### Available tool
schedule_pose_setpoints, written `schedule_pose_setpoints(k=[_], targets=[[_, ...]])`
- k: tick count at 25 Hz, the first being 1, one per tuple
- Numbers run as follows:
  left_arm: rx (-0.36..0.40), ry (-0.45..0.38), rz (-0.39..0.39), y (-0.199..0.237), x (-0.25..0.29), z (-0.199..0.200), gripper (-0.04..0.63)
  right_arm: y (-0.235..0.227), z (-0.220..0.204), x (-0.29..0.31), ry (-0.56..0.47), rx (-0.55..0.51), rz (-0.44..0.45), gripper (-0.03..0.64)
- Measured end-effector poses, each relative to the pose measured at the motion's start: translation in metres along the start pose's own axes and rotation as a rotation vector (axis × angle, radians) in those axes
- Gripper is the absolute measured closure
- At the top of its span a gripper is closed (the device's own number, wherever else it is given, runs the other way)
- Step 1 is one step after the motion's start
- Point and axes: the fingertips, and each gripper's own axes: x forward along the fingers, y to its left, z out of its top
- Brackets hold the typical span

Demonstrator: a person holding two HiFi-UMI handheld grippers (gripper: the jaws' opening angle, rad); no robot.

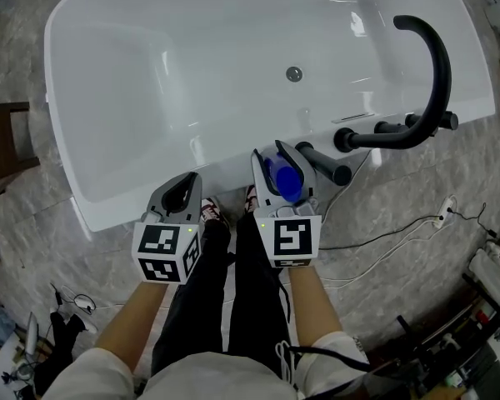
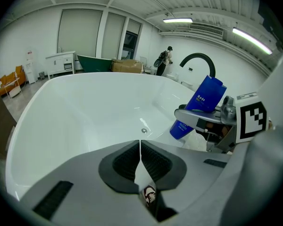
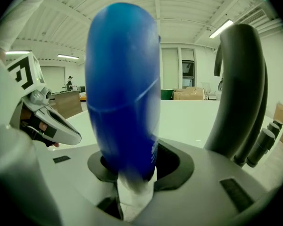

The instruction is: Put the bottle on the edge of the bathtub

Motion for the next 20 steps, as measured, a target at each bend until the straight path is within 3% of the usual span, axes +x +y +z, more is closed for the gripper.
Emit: schedule_pose_setpoints(k=[20], targets=[[-0.001,-0.005,0.003,-0.0015,-0.0034,-0.0013,0.571,0.0014,-0.0025,-0.0002,0.018,-0.026,-0.019,0.443]])
